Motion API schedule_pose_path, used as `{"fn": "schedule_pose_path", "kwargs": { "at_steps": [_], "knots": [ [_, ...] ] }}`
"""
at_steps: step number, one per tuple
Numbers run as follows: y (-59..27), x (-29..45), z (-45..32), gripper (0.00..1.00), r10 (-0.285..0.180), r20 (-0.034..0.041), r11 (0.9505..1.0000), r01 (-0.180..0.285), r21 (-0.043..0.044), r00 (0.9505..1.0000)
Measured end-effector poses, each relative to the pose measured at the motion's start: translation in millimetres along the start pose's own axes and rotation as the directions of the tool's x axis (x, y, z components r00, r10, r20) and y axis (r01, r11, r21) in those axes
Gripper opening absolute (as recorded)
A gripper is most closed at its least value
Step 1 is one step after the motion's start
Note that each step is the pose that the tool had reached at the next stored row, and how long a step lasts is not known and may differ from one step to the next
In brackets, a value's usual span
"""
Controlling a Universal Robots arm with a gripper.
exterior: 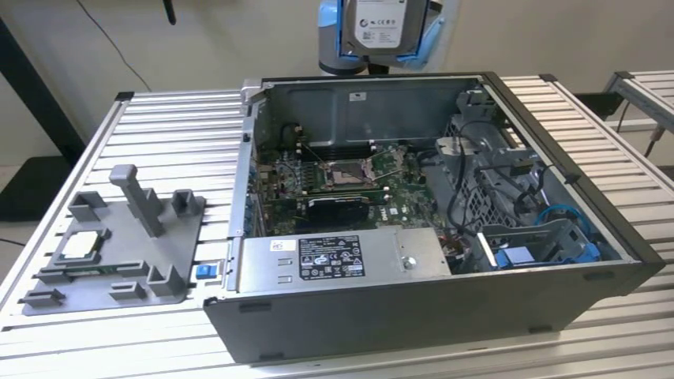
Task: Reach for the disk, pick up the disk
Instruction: 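Pick up the disk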
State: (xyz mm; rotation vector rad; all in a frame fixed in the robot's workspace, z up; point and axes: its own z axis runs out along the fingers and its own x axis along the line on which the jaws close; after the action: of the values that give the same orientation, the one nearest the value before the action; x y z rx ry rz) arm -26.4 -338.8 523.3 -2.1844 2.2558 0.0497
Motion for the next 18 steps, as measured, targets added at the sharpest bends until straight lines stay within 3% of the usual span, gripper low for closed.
{"fn": "schedule_pose_path", "kwargs": {
  "at_steps": [18],
  "knots": [
    [-71.9, -2.3, -1.5, 0.00, 0.000, -0.0001, 1.0000, 0.000, -0.0030, 1.0000]
  ]
}}
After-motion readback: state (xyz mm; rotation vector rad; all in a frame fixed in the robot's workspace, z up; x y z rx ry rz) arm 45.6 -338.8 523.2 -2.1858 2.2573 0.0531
